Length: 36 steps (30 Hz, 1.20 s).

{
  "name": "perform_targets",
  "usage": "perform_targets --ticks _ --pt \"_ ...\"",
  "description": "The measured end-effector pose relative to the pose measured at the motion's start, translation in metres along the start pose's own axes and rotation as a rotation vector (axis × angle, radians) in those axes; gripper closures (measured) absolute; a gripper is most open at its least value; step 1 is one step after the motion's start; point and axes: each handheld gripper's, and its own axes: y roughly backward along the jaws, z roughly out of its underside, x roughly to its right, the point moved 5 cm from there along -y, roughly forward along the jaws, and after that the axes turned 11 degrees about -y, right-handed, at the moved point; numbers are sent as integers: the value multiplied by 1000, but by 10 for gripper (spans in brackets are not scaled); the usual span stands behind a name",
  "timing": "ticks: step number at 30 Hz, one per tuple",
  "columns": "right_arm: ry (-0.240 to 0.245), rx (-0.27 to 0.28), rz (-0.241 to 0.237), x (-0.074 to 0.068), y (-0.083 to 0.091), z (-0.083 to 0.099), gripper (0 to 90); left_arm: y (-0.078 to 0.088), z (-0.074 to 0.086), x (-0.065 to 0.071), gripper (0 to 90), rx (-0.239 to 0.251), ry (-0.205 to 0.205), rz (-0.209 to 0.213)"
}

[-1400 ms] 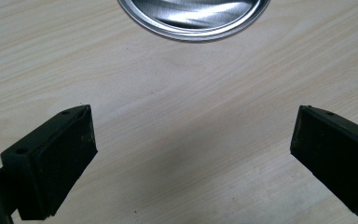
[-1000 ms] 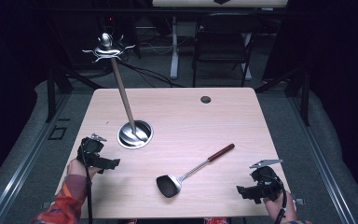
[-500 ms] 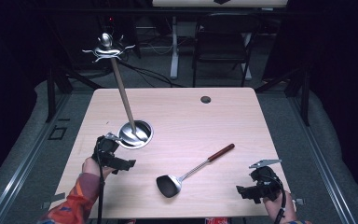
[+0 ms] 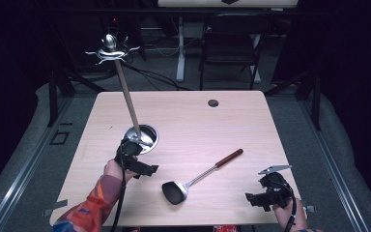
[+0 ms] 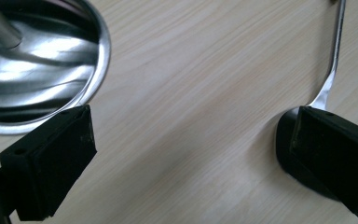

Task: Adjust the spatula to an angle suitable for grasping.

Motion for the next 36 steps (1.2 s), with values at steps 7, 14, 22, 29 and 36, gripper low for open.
perform_targets --ticks 7,14,22,29,36 --pt "3 -8 9 0 0 3 152 -18 -22 25 4 -18 -58 43" --pt "5 -10 4 -1 0 3 152 -38 -39 56 12 -38 -134 77" --pt "9 -18 6 0 0 4 152 -61 -47 85 231 -65 -201 187" --pt "9 -19 9 0 0 4 152 -77 -53 102 419 -71 -245 224" --pt "13 -17 9 0 1 4 152 -89 -51 111 620 -78 -278 220"
